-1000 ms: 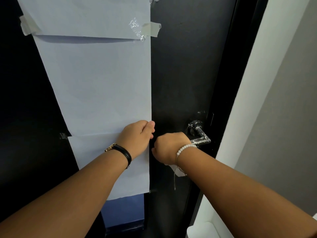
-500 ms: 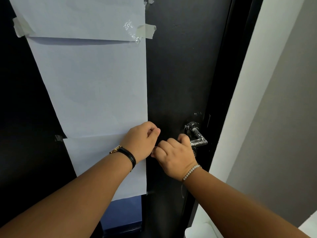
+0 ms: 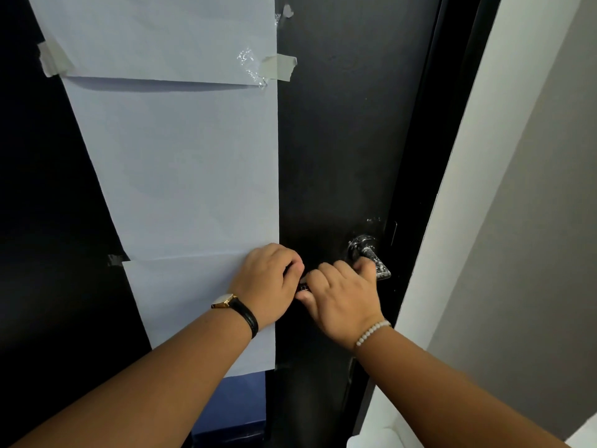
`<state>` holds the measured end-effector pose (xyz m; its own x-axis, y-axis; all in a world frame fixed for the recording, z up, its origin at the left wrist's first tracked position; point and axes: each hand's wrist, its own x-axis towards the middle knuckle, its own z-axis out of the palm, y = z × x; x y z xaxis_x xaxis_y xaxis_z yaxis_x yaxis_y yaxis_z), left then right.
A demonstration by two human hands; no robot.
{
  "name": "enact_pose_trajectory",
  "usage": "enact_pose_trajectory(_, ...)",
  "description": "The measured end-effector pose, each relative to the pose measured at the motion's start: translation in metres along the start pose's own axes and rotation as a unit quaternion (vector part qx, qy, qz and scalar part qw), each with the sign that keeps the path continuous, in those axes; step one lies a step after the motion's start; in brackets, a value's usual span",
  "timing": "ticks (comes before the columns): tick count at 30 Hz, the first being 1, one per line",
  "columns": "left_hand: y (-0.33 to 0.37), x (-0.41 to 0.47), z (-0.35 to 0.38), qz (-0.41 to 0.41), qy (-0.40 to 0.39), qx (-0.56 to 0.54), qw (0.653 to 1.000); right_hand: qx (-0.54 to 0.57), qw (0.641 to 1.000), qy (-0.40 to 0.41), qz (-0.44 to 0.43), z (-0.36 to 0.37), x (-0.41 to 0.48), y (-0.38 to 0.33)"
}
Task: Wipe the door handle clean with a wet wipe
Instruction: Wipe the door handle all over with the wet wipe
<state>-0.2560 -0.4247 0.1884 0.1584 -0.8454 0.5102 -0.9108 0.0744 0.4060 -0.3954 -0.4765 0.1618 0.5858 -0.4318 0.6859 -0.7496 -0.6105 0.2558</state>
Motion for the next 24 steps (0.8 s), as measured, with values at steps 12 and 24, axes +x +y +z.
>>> enact_pose_trajectory(12, 0.005, 0.017, -0.002, 0.077, 0.117, 0.215, 0.967, 0.04, 0.998, 0.031, 0.042, 0.003, -0.02, 0.008)
enact_pose_trajectory(24, 0.014, 0.026, 0.015, 0.064, 0.106, 0.195, 0.973, -0.024, 0.995, -0.041, 0.083, -0.009, 0.02, 0.014)
